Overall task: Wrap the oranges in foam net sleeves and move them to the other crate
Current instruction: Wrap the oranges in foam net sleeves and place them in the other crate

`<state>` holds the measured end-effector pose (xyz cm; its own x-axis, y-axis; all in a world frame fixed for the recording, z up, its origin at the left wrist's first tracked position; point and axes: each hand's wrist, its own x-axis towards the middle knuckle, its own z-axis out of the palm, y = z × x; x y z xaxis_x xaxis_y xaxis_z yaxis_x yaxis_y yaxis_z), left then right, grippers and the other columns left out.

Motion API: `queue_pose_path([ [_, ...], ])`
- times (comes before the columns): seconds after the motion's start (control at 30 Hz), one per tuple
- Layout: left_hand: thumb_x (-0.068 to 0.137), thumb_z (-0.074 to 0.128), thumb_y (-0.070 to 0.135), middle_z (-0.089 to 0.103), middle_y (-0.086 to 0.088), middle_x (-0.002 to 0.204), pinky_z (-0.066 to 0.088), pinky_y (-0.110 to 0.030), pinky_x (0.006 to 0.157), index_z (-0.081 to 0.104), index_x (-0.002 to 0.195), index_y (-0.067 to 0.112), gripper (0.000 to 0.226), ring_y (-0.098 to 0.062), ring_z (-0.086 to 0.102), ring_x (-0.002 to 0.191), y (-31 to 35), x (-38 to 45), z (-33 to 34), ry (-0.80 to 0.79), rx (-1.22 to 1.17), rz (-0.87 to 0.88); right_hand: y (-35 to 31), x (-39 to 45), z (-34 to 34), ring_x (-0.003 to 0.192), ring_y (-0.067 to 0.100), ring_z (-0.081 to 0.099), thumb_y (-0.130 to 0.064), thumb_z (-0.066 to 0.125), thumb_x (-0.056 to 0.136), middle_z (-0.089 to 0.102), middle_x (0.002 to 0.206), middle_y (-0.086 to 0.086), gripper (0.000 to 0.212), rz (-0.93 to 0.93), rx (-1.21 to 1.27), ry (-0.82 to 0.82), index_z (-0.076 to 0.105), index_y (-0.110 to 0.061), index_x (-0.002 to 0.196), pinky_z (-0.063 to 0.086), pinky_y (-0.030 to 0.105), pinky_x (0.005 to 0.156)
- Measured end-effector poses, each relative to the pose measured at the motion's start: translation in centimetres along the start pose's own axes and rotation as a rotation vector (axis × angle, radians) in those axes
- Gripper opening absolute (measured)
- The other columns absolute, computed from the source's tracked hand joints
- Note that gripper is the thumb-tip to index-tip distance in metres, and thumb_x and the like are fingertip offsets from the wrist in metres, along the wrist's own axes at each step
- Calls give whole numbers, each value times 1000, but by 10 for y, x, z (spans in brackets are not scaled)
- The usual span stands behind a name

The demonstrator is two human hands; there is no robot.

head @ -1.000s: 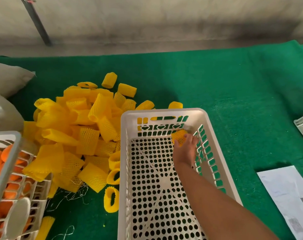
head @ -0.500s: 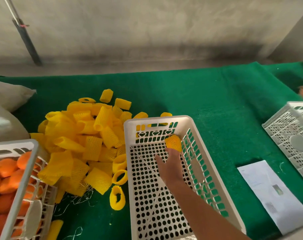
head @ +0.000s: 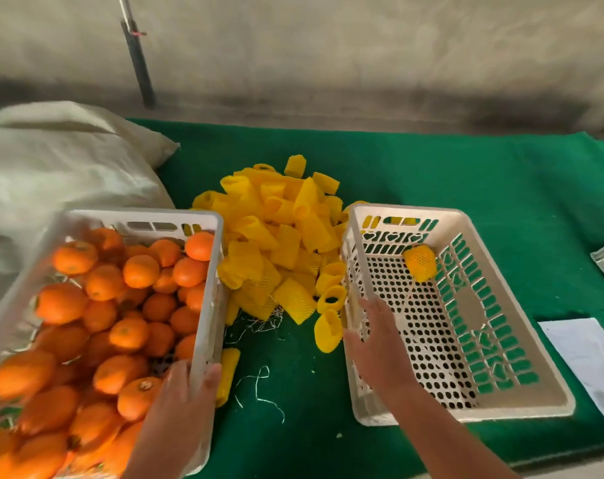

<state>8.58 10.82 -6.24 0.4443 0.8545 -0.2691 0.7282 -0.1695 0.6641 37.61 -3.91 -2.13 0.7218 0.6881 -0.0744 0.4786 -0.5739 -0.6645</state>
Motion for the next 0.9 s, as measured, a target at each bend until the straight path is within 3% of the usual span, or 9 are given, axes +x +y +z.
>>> queue_pose_path([
  [0.1,107,44,41,66,6,111,50,-22,74,57,122,26,25,-7,60,89,-13,9,-22,8,65,-76,4,-3,7,155,23,27,-22,68,100,17,171,0,68,18,-112,-11,34,-31,158,37,36,116],
  [0.17,106,47,43,65,11,102,52,-25,71,61,109,33,18,-7,62,85,-23,14,-36,-37,141,-51,6,-5,10,159,27,18,-23,67,100,9,173,4,72,45,-193,-42,30,-28,161,31,46,124],
  [0.23,102,59,36,63,15,107,54,-25,73,63,108,39,8,-7,62,88,-27,15,-46,-153,184,1,7,-8,13,160,32,14,-23,69,99,4,173,9,76,32,-272,-59,26,-25,162,28,48,126],
  [0.37,91,71,33,58,18,125,51,-28,98,61,128,41,39,-4,52,114,-42,11,-51,-309,281,119,8,-7,18,157,41,18,-35,68,98,-7,172,9,86,24,-442,-96,15,-31,165,35,53,120],
  [0.47,83,78,38,50,22,134,42,-27,105,58,132,41,53,-6,38,129,-54,1,-51,-324,373,207,6,-6,19,157,44,14,-46,66,96,-17,171,2,86,77,-503,-141,13,-35,163,35,55,118],
  [0.6,78,81,37,51,16,142,37,-32,113,56,138,36,65,-13,35,137,-55,2,-55,-378,512,280,2,-5,18,159,40,4,-54,61,97,-28,169,-3,86,124,-568,-193,10,-39,164,33,56,119],
  [0.77,78,80,32,43,6,153,41,-39,111,45,147,30,77,-21,28,145,-51,2,-58,-446,697,296,0,-5,17,160,37,1,-54,62,97,-34,167,-6,85,145,-585,-212,13,-37,165,29,53,122],
  [0.9,81,82,24,32,9,161,47,-36,108,37,153,32,86,-19,19,153,-49,1,-62,-483,672,272,2,-5,19,160,35,-2,-55,62,97,-34,167,-6,86,140,-613,-191,14,-36,165,28,51,123],
])
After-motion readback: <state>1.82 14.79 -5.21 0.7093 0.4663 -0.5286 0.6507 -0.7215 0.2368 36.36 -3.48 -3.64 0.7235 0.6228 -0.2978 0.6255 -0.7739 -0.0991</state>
